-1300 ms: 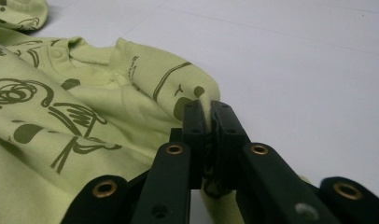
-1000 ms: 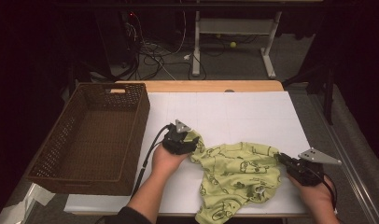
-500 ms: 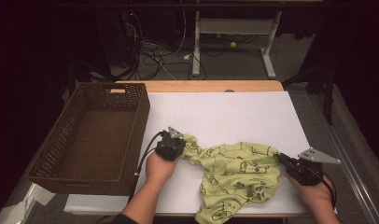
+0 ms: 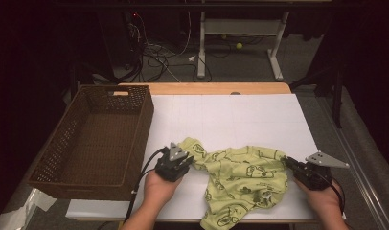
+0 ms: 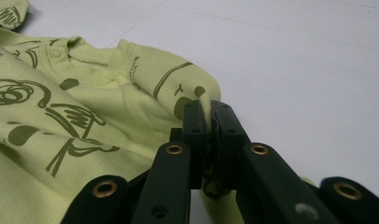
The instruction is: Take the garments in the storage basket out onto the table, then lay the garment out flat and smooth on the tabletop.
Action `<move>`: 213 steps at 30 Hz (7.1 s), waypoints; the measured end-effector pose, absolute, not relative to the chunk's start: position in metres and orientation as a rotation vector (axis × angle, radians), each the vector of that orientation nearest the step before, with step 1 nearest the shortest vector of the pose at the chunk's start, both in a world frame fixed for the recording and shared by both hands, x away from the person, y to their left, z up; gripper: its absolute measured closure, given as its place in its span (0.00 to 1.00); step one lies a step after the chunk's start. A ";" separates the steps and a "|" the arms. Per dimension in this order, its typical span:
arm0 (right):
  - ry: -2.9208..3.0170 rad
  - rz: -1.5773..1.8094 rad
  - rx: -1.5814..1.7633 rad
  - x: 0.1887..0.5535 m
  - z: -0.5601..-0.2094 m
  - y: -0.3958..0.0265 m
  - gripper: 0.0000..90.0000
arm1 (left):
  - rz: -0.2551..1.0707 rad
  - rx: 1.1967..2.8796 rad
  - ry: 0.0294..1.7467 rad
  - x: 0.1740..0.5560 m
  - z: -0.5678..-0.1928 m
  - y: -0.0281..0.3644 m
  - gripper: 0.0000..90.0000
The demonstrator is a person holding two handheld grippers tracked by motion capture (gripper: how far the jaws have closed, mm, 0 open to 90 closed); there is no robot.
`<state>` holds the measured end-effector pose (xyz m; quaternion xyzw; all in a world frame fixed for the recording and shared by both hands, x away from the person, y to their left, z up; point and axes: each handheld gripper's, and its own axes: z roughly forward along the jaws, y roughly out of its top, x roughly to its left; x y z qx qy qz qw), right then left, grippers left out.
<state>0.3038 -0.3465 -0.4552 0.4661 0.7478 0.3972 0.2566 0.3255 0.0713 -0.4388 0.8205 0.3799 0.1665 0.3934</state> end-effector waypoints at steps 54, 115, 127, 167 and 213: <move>1.868 1.197 1.242 0.281 -0.437 -0.345 0.96 | 0.411 1.974 0.838 0.339 -0.427 0.051 0.91; 2.223 1.083 1.215 0.253 -0.465 -0.304 0.52 | 0.204 2.074 0.755 0.281 -0.452 0.053 0.00; 2.198 1.063 1.114 0.228 -0.453 -0.310 0.99 | 0.180 2.079 0.738 0.285 -0.452 0.046 0.00; 2.205 1.200 0.955 0.146 -0.430 -0.310 0.96 | 0.182 2.081 0.725 0.289 -0.451 0.044 0.00; 2.425 0.982 0.875 0.183 -0.465 -0.272 0.93 | 0.053 2.313 0.500 0.212 -0.474 0.045 0.89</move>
